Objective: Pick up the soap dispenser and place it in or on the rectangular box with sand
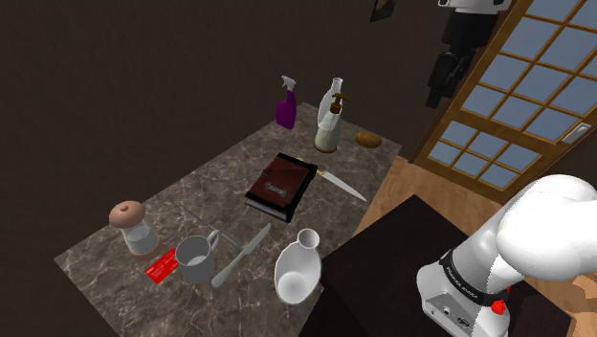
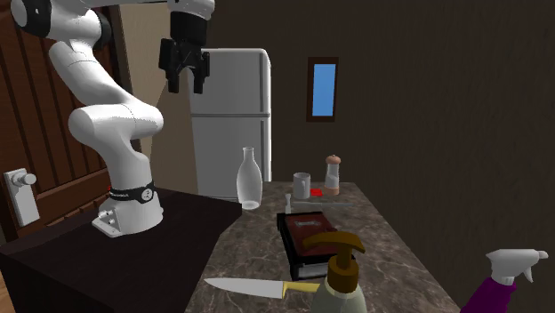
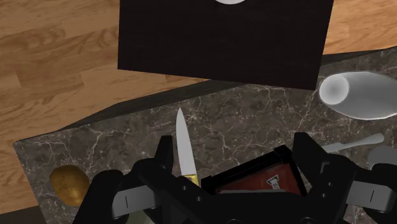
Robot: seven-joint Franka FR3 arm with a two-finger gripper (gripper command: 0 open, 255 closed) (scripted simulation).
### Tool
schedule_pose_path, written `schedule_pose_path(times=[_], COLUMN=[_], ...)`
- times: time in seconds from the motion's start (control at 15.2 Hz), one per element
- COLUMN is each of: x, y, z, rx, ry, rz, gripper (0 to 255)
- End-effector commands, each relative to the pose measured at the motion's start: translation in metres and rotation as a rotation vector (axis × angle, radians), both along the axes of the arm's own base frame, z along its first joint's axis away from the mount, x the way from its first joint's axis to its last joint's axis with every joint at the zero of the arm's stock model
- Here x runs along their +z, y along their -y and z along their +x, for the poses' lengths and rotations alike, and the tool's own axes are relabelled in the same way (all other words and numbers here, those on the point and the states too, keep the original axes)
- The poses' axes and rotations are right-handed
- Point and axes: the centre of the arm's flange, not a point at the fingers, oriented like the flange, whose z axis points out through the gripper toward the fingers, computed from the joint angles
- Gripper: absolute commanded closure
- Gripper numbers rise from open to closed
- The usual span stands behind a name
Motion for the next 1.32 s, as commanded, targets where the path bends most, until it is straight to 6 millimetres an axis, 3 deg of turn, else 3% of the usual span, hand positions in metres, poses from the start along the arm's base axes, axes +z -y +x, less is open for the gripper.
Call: schedule_pose_path(times=[0.0,1.25], x=[0.0,-0.104], y=[0.0,0.072], z=[0.0,0.209], rx=[0.0,-0.034], ry=[0.0,0.043], rz=[0.0,-0.011], gripper=[0,0])
